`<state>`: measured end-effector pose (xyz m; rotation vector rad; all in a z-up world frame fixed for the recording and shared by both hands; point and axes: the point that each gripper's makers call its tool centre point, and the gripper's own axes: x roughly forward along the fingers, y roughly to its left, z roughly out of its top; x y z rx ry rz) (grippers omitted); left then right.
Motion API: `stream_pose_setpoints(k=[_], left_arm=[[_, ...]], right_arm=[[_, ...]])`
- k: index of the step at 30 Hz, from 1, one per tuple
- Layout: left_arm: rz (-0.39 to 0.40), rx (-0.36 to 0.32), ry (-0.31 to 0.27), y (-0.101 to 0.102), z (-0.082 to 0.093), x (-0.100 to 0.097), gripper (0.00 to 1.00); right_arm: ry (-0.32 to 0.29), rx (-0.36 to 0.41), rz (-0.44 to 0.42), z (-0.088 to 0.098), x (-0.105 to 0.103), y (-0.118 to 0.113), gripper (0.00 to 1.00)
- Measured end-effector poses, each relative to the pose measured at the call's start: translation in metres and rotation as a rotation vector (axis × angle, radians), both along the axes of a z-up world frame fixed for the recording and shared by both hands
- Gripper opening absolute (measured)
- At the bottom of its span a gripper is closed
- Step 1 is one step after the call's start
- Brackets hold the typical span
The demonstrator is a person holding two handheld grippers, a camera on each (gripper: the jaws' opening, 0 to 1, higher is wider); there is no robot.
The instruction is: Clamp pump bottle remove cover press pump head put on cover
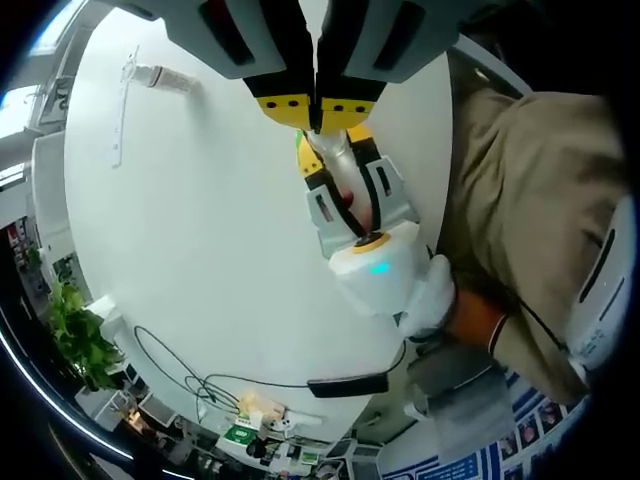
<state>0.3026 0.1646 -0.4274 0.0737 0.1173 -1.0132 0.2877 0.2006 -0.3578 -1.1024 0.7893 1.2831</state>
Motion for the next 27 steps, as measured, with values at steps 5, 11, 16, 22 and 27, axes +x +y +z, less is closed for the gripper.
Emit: stream_pose_setpoints(k=[5,11,16,22,27], left_arm=[[0.0,0.0,0.001,-0.0007,0.0007,-0.0005,0.16],[0.0,0.001,-0.001,-0.0024,0.0015,-0.0035,0.16],[0.0,0.001,0.0,-0.0035,0.0019,-0.0052,0.16],[0.0,0.001,0.001,-0.0029,0.0014,-0.0036,0.16],[-0.001,0.001,0.0,-0.0026,0.0009,-0.0031,0.16]], right_arm=[[0.0,-0.002,0.0,0.0,0.0001,0.0003,0.0],[0.001,-0.011,0.001,-0.0003,-0.0007,0.0002,0.0],[0.005,-0.025,0.005,-0.0027,-0.0005,0.0006,0.0],[0.013,-0.037,-0.005,-0.0051,-0.0003,0.0008,0.0],[0.019,-0.039,-0.013,-0.0061,-0.001,0.0003,0.0]])
